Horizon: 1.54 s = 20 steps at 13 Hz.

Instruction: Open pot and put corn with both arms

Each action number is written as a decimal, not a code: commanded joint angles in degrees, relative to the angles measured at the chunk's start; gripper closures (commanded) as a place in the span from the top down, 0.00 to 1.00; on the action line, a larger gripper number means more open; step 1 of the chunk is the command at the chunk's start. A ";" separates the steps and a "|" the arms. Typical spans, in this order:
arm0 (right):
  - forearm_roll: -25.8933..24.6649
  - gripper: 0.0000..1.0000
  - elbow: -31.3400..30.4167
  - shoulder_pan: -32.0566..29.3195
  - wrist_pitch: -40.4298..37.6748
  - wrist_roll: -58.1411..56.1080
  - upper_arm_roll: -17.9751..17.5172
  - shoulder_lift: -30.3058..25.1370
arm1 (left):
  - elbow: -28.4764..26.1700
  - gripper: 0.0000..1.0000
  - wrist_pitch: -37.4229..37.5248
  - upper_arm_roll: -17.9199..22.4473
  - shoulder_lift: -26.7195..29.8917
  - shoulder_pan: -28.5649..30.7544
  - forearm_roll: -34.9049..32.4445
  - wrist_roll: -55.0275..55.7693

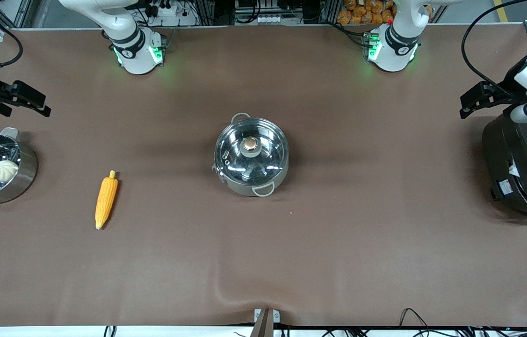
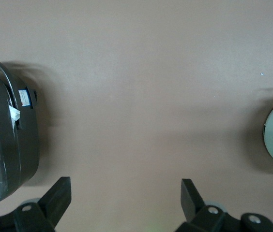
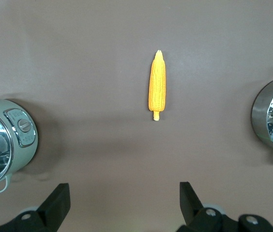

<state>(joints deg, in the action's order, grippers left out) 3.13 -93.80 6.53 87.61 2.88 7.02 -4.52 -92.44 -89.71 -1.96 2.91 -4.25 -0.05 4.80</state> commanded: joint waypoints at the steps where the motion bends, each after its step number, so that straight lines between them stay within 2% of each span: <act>1: 0.91 1.00 -0.59 -1.08 -0.16 0.02 -0.34 -0.49 | 1.64 1.00 1.29 -0.32 -0.54 0.21 -1.18 -0.93; 7: 0.03 1.00 -0.51 -2.13 -0.07 -0.42 -0.08 -0.40 | 1.29 1.00 4.79 -0.23 -1.59 1.44 -1.88 -1.37; 9: -0.15 1.00 -0.59 -2.13 0.02 -0.42 -0.08 -0.40 | 1.73 1.00 4.72 -0.85 -2.73 0.39 -1.27 0.03; 10: -0.15 1.00 -0.51 -2.13 -0.07 -0.42 -0.08 -0.32 | 1.99 1.00 4.45 -2.42 -3.87 -1.62 -1.18 2.30; 13: -0.41 1.00 -0.59 -2.13 0.11 -0.42 -0.08 -0.14 | 9.70 1.00 4.10 -6.20 -11.85 -9.34 -1.53 21.84; 15: -1.46 1.00 -1.55 -1.96 2.46 -0.42 -0.08 0.38 | 15.33 1.00 2.01 -6.30 -18.26 -16.54 -1.44 35.31; 16: -1.64 1.00 -3.13 -2.04 4.66 -0.51 -0.08 0.65 | 16.92 1.00 -1.40 -6.13 -20.81 -20.15 -1.53 41.02; 18: -1.64 1.00 -5.33 -2.13 8.53 -0.95 -0.08 2.48 | 17.20 1.00 -5.99 -5.95 -23.55 -24.47 -1.44 48.96; 20: -1.73 1.00 -5.25 -2.04 10.90 -1.04 -0.08 6.70 | 17.29 1.00 -9.85 -6.13 -26.71 -28.51 -1.53 54.41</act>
<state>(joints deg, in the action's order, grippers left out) 2.05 -99.11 5.21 96.28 2.55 7.46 -1.35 -77.90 -97.81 -8.62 -20.60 -29.95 -0.61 54.68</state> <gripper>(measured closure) 0.000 0.000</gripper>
